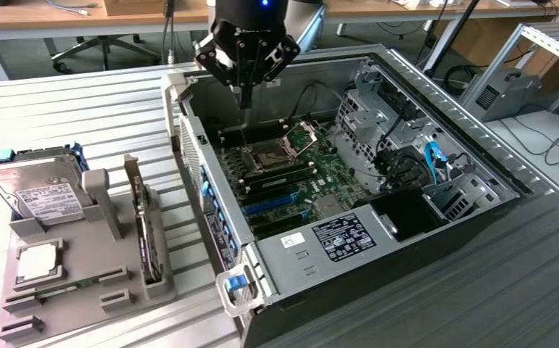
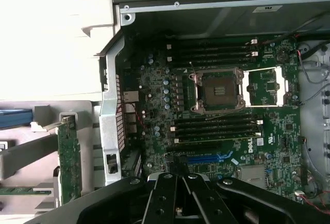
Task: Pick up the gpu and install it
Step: 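Reach for the gpu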
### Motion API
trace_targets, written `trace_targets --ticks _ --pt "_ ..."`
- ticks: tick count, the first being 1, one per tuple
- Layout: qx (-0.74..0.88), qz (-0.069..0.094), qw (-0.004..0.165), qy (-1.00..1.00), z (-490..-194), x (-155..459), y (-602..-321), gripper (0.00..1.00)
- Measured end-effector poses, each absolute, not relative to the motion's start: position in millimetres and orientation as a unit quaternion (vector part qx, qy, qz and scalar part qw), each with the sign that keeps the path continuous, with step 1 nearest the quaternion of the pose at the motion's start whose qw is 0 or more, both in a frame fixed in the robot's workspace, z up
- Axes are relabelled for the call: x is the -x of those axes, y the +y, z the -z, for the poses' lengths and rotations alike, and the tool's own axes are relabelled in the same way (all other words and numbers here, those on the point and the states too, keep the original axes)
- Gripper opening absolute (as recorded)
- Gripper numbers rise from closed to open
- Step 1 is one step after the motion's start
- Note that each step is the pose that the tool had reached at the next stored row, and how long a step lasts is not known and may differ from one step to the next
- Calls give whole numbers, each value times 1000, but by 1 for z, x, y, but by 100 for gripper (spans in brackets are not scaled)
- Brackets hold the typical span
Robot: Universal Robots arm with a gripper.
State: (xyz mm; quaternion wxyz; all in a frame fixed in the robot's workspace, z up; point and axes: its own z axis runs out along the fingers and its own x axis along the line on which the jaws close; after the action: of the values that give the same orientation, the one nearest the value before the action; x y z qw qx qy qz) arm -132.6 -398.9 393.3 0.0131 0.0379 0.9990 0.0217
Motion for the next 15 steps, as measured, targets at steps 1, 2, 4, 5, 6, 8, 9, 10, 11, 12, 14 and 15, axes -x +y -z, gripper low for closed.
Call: trace_targets --ticks 1,2,4,5,6,8,9,10,11,12,14,15 --pt "-38 -22 13 999 -393 133 -399 11" --pt "-38 -22 13 999 -393 133 -399 11" --pt "-38 -22 13 999 -393 134 -399 11" --pt "-38 -22 13 999 -393 135 -399 11" --pt "-38 -22 13 999 -393 135 -399 11" --pt "-38 -22 13 999 -393 136 -399 11" --pt "-38 -22 13 999 -393 137 -399 11" --pt "-38 -22 13 999 -393 137 -399 11" --pt "-38 -22 13 999 -393 137 -399 11" --pt "-38 -22 13 999 -393 137 -399 11" --pt "-38 -22 13 999 -393 138 -399 11" --pt "-38 -22 13 999 -393 139 -399 11"
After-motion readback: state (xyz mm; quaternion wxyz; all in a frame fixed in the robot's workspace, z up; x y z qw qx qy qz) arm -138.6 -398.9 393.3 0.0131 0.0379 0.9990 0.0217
